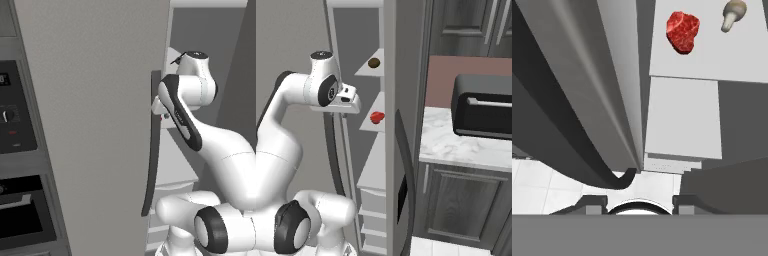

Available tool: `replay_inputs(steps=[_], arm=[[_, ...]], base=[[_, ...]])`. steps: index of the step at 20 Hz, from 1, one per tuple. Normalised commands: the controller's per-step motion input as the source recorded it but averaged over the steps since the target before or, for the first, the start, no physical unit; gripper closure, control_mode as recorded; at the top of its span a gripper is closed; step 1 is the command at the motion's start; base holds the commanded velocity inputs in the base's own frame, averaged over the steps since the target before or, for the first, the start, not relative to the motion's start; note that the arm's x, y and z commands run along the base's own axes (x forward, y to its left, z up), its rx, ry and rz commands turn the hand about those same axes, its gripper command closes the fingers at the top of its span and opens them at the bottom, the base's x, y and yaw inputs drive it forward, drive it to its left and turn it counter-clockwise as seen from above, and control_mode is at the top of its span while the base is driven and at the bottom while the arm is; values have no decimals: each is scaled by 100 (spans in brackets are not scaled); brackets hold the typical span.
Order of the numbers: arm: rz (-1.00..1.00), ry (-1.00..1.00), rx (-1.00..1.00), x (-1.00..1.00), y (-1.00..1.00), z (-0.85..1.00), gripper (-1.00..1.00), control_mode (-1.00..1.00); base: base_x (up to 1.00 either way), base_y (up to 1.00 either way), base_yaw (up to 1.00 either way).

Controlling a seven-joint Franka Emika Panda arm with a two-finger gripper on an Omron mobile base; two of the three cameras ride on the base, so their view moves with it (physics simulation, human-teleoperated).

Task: Take the mushroom and steak from the second highest rack and move them to the highest rack where the fish and kiwi are located, to maximize freezer space. Close the freezer door after rearranging.

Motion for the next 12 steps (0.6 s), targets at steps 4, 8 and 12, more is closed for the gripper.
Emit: replay_inputs(steps=[4, 8, 12], arm=[[0, 1, 1, 0, 0, 1, -100, -100], [0, -6, 7, -14, 0, 14, -100, -100], [0, -19, 12, -28, 0, 26, -100, -100]], base=[[0, 0, 0], [0, 0, 0], [0, 0, 0]])
